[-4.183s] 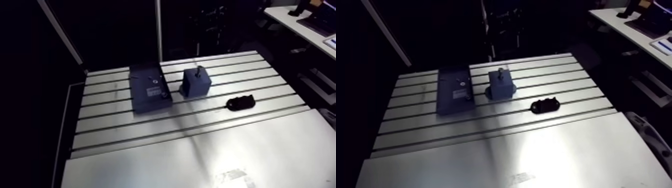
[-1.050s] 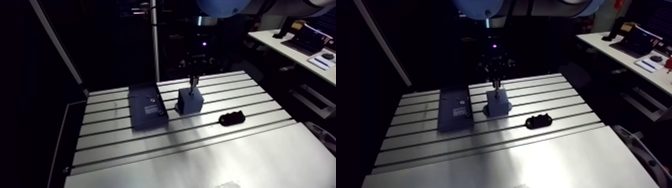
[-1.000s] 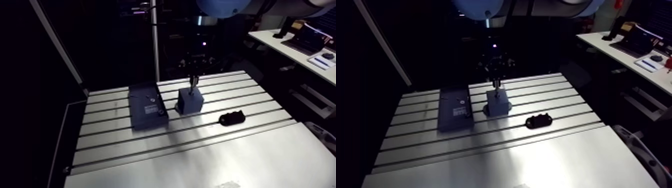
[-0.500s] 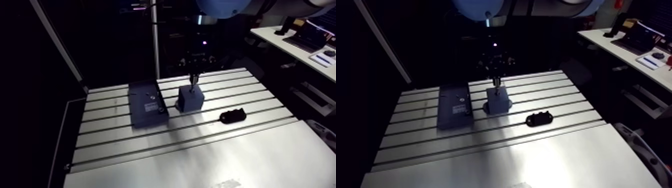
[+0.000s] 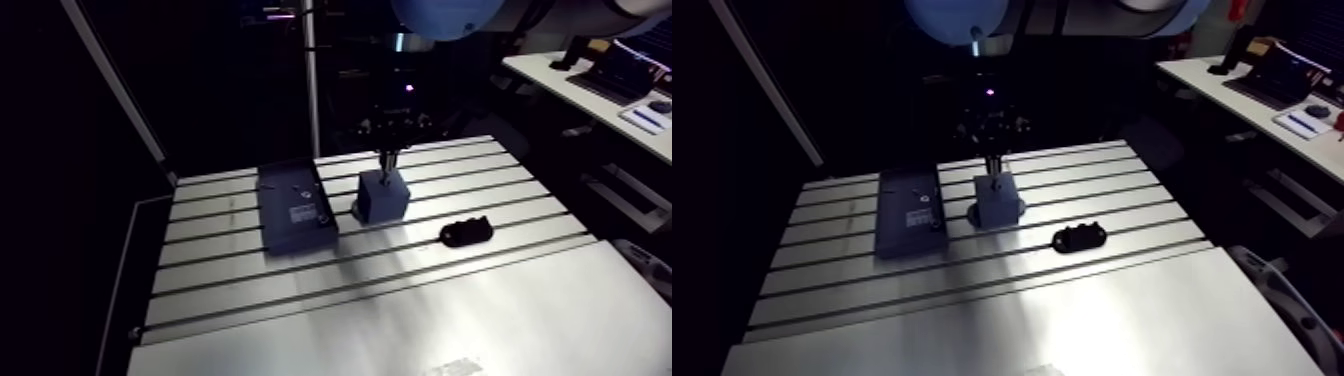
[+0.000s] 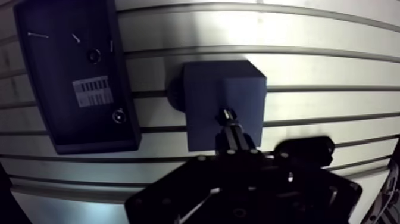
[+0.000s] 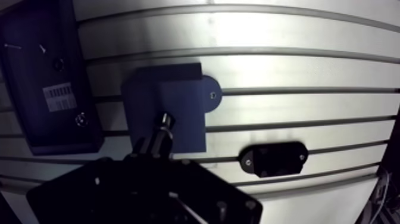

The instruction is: Pick up the M10 bolt and insert it into the hex recess until seated.

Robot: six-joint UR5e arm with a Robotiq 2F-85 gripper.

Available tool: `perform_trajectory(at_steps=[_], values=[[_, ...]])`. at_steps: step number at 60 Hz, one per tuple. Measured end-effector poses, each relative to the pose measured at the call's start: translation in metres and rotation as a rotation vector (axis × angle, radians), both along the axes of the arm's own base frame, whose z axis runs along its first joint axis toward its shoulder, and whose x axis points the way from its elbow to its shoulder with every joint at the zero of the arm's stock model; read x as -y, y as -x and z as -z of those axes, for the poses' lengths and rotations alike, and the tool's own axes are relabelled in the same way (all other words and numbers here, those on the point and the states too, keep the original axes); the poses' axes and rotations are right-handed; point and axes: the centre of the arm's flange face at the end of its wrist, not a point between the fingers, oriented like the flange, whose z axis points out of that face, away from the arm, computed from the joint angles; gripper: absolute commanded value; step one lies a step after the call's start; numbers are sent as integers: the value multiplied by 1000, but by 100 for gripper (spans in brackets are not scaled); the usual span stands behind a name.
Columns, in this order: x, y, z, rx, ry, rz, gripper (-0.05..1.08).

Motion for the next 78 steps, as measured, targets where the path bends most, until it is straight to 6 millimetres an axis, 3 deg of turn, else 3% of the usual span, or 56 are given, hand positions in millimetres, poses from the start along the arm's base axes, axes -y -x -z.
perform_trajectory(at_steps=[66, 68, 70, 71, 72, 73, 74, 78], values=[[1, -3, 3, 7, 1, -10, 106], [1, -3, 2, 6, 1, -11, 104], [1, -4, 2, 6, 0, -12, 89], [1, -4, 2, 5, 0, -13, 89], [1, -4, 2, 5, 0, -13, 80], [1, -4, 1, 5, -1, -13, 80], [1, -4, 1, 4, -1, -14, 72], [0, -4, 0, 3, -3, -15, 67]])
